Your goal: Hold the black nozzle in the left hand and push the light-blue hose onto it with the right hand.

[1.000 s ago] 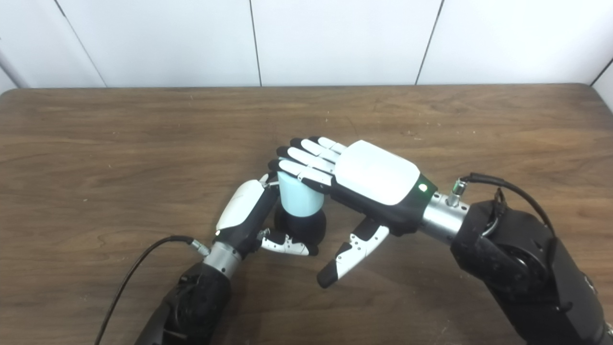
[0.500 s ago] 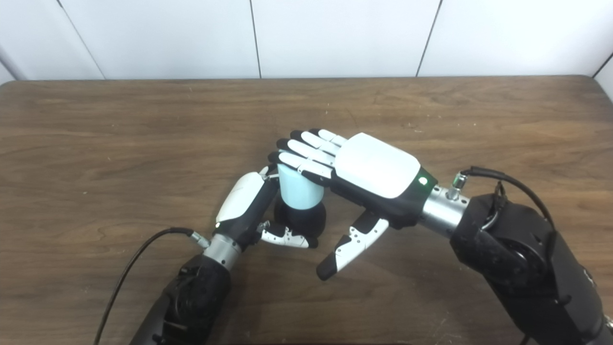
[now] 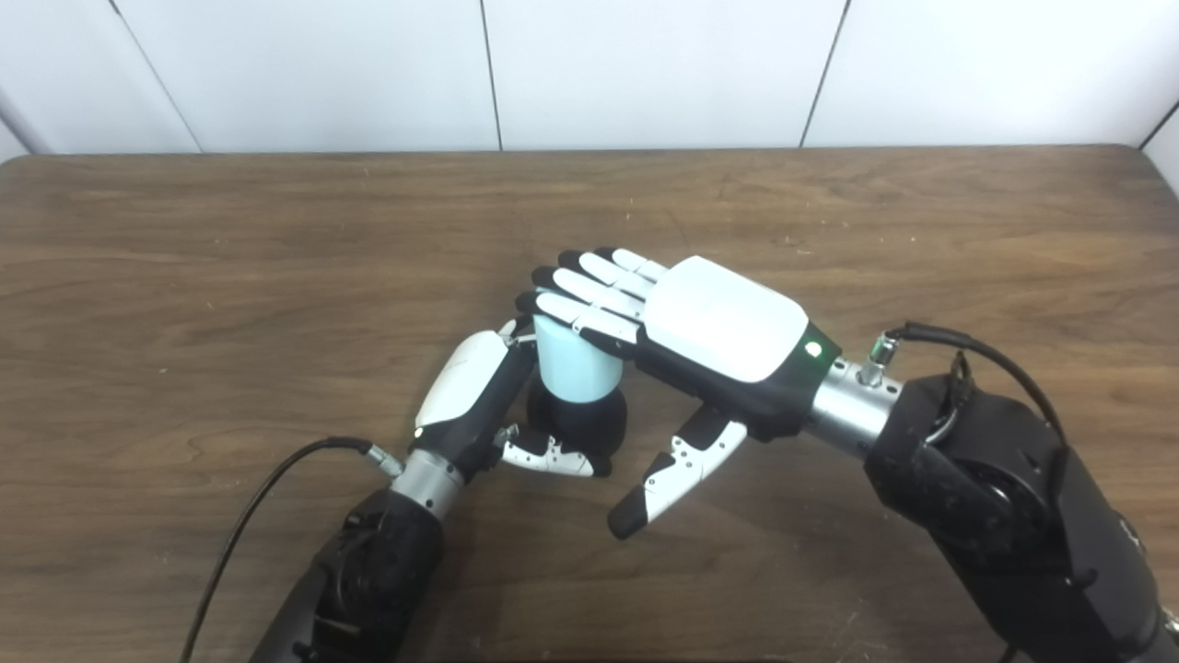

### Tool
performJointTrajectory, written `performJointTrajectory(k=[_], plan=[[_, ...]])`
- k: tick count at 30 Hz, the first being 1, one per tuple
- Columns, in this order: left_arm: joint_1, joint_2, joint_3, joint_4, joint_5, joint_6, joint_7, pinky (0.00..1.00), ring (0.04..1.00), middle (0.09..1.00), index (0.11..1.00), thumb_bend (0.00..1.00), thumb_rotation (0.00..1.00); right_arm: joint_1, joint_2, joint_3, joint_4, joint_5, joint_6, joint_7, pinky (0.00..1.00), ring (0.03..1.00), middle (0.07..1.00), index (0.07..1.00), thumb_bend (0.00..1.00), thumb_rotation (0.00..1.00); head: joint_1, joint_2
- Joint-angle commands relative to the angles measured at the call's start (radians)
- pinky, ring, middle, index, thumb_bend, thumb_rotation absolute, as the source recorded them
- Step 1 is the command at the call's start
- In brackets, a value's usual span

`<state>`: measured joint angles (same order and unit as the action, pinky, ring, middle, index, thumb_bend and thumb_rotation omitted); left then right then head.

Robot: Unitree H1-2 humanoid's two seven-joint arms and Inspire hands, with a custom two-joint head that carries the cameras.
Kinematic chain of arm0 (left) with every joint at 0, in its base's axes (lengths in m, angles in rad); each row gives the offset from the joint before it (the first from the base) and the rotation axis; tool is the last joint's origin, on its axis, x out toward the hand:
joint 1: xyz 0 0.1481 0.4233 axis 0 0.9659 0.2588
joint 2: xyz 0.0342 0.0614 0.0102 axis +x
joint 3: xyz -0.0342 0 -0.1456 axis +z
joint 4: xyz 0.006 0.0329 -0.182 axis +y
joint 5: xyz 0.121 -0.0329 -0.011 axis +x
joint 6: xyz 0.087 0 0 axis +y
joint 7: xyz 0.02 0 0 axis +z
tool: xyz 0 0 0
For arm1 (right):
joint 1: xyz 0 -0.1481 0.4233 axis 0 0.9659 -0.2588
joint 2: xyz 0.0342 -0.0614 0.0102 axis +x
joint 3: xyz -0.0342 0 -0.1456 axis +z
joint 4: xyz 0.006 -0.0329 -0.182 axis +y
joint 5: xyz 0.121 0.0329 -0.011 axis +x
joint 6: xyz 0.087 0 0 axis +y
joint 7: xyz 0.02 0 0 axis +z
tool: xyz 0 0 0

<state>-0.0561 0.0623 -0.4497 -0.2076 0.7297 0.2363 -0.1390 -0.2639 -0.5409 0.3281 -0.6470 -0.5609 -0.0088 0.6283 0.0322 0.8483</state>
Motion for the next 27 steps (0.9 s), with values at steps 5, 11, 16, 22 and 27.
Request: performJointTrajectory(k=[5,11,16,22,27], plan=[[0.029,0.023,-0.005,0.034,0.023,0.069,-0.055,1.00,0.722,0.482,0.503,0.52,0.00,0.036,-0.033,0.044,0.043,-0.010,-0.004,0.076,1.00,1.000,0.991,0.962,0.72,1.00,0.001,0.001],[0.027,0.024,-0.004,0.038,0.022,0.066,-0.053,1.00,0.722,0.482,0.503,0.52,0.00,0.040,-0.032,0.050,0.046,-0.011,-0.003,0.076,1.00,1.000,0.990,0.963,0.72,1.00,0.001,0.000],[0.026,0.023,-0.004,0.040,0.023,0.066,-0.052,1.00,0.722,0.482,0.502,0.52,0.00,0.042,-0.033,0.053,0.050,-0.012,-0.005,0.075,1.00,1.000,0.990,0.964,0.72,1.00,0.002,0.000],[0.027,0.022,-0.005,0.037,0.025,0.069,-0.052,1.00,0.726,0.482,0.502,0.52,0.00,0.047,-0.034,0.061,0.054,-0.016,-0.006,0.070,1.00,1.000,0.989,0.964,0.72,1.00,0.005,-0.001],[0.027,0.023,-0.004,0.037,0.022,0.069,-0.053,1.00,0.726,0.482,0.502,0.52,0.00,0.048,-0.037,0.067,0.065,-0.019,-0.013,0.063,1.00,1.000,0.989,0.965,0.72,1.00,0.005,-0.003]])
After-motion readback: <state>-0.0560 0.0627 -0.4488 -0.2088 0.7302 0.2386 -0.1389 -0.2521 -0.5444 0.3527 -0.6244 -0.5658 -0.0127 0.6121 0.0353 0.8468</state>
